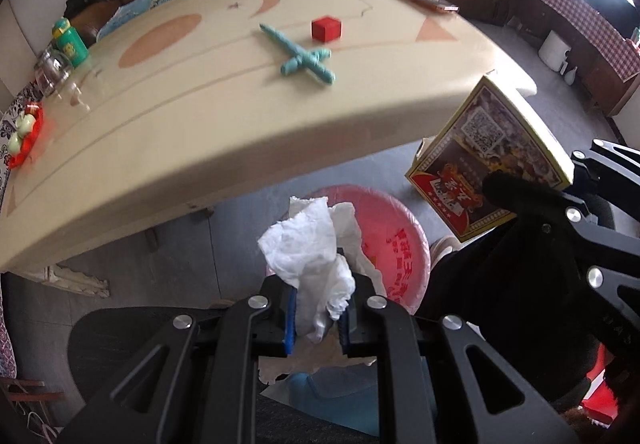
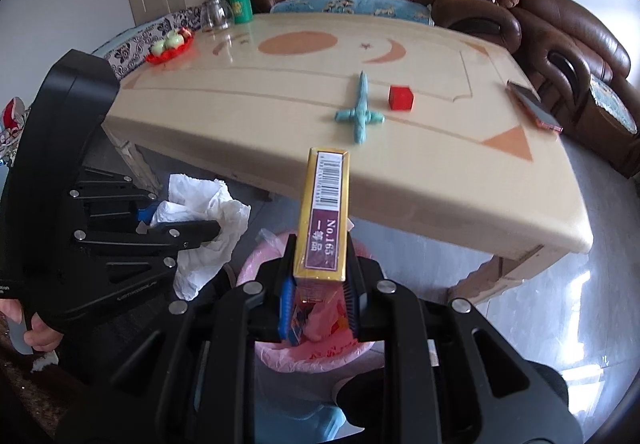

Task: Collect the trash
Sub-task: 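Lift the tissue and card box and carry them over the pink bin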

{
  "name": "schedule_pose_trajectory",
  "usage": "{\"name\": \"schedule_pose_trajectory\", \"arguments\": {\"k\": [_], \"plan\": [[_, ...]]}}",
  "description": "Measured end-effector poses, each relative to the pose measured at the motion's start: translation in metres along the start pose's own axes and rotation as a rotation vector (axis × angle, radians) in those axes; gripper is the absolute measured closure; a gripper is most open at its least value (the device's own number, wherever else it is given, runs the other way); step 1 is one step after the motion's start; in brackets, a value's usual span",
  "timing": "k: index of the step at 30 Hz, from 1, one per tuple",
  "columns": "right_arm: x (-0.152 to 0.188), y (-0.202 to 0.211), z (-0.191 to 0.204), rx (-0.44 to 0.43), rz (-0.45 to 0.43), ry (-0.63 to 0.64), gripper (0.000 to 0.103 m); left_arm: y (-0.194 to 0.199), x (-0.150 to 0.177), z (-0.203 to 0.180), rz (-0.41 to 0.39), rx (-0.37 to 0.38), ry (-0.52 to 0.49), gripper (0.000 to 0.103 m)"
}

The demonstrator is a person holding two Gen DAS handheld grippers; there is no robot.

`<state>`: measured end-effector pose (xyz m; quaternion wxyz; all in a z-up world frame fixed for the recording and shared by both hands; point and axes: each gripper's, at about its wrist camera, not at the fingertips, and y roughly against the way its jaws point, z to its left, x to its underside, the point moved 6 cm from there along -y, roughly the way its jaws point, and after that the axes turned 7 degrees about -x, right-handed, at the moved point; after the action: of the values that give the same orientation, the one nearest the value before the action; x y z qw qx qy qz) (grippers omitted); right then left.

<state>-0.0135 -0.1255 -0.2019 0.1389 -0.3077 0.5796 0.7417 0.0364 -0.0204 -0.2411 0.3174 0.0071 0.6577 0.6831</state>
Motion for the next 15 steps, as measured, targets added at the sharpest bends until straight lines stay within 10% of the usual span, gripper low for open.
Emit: {"name": "schedule_pose_trajectory", "arguments": {"k": [15], "plan": [[0.029, -0.060, -0.022, 0.008, 0.116, -0.045, 0.082, -0.076, 0.014, 0.000, 0.137, 0.015, 0.027, 0.087]]}}
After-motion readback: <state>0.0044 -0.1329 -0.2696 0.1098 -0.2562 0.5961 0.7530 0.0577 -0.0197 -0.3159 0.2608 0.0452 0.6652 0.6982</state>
